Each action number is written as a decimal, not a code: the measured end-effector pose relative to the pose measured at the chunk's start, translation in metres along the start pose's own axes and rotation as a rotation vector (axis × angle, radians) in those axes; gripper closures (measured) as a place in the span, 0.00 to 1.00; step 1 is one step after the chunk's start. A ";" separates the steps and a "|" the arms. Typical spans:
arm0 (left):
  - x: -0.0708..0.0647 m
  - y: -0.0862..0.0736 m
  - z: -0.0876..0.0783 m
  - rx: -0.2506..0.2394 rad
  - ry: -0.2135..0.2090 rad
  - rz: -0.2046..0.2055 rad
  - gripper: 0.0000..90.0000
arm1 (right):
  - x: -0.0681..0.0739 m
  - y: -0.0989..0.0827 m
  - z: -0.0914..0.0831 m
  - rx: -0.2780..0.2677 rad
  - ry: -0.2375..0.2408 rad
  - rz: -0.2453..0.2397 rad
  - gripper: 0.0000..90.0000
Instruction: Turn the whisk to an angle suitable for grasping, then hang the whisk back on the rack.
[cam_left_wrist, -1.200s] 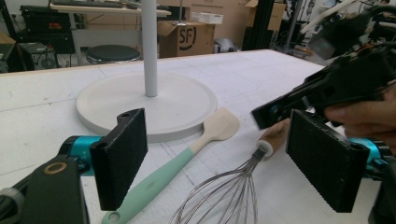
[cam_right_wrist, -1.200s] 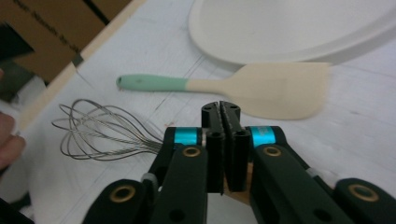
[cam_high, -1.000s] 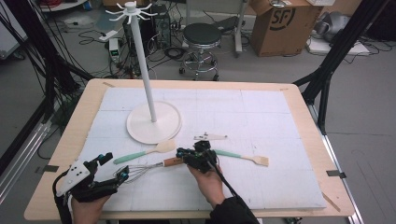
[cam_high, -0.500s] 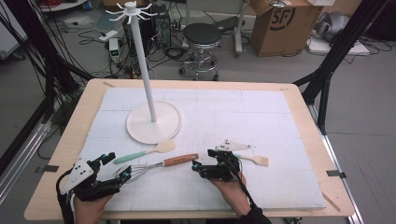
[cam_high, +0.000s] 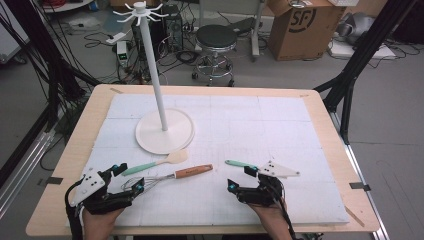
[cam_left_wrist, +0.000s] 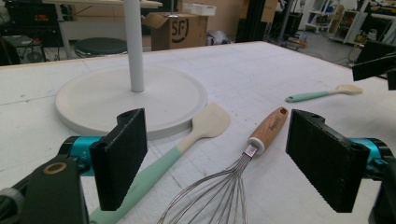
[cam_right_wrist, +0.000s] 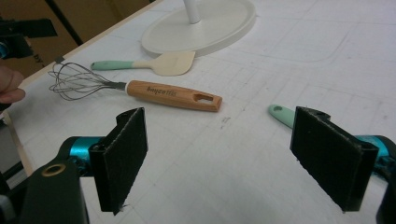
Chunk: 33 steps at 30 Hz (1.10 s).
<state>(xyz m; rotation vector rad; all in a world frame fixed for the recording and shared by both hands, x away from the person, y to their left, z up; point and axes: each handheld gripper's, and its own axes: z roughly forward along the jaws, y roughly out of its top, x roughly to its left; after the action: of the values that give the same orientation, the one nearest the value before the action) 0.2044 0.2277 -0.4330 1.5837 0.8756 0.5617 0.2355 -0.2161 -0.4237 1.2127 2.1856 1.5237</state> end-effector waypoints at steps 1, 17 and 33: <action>-0.001 0.000 0.001 0.002 -0.003 0.003 0.24 | -0.002 -0.001 -0.003 -0.005 0.000 -0.001 0.20; -0.028 0.028 0.019 0.108 -0.169 0.086 0.18 | -0.024 -0.002 -0.027 -0.047 0.006 0.042 0.20; -0.034 0.058 0.065 0.240 -0.292 0.140 0.19 | -0.042 0.000 -0.037 -0.067 -0.014 0.076 0.20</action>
<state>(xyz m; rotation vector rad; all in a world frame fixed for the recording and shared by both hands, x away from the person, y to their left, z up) 0.2471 0.1590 -0.3864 1.8996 0.6323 0.3183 0.2403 -0.2716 -0.4180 1.2945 2.0838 1.5989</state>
